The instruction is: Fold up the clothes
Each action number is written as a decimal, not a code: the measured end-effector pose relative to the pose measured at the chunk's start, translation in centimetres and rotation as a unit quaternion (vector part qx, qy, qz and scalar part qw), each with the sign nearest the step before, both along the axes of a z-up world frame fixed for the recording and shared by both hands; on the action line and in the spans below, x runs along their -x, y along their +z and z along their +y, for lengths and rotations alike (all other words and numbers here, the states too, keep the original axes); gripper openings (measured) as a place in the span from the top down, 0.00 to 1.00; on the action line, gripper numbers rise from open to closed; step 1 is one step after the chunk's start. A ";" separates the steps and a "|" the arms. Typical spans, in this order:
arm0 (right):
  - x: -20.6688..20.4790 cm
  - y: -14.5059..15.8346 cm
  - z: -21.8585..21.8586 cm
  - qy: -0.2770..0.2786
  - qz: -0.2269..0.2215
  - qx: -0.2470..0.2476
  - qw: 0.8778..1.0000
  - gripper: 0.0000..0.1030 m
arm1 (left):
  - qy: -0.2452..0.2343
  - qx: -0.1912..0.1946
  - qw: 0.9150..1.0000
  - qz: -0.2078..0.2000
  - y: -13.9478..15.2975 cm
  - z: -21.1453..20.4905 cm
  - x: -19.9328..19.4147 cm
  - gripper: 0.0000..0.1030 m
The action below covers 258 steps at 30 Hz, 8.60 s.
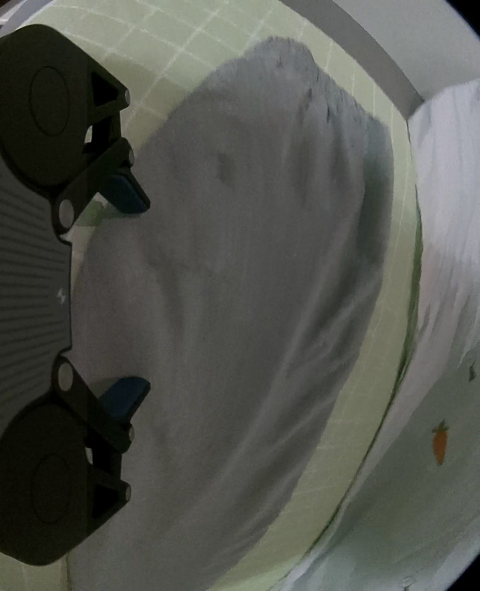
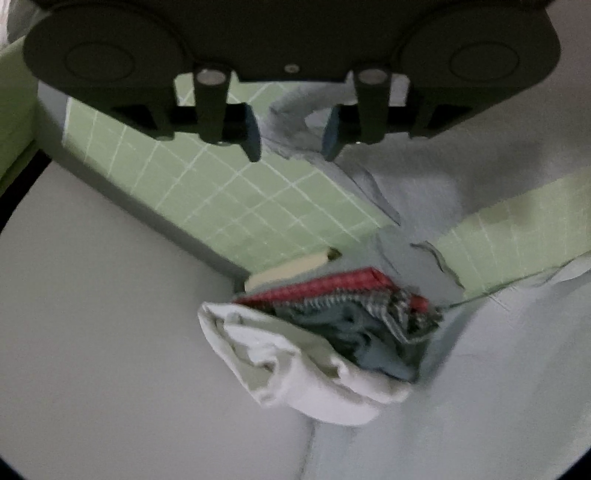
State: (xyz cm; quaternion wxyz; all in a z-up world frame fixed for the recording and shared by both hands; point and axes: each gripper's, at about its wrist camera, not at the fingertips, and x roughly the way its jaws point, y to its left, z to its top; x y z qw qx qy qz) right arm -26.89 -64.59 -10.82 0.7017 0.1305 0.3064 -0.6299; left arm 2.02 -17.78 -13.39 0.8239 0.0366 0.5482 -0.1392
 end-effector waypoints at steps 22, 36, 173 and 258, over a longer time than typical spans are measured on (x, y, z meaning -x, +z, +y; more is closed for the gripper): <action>-14.5 -1.7 22.3 0.256 -0.067 -0.089 0.960 0.00 | 0.116 0.060 0.991 -0.021 0.5 15.5 -7.7 0.08; -19.3 -4.1 28.1 0.284 0.007 -0.142 0.948 0.00 | 0.089 0.044 0.995 -0.018 -1.8 15.6 -13.9 0.08; -27.4 1.9 34.6 0.501 -0.165 -0.158 0.835 0.89 | -0.009 -0.029 1.000 0.001 -0.2 8.6 -8.8 0.00; -12.9 2.8 10.3 0.349 -0.173 -0.101 0.915 0.90 | -0.036 -0.073 0.997 0.017 -1.2 -7.7 -1.8 0.00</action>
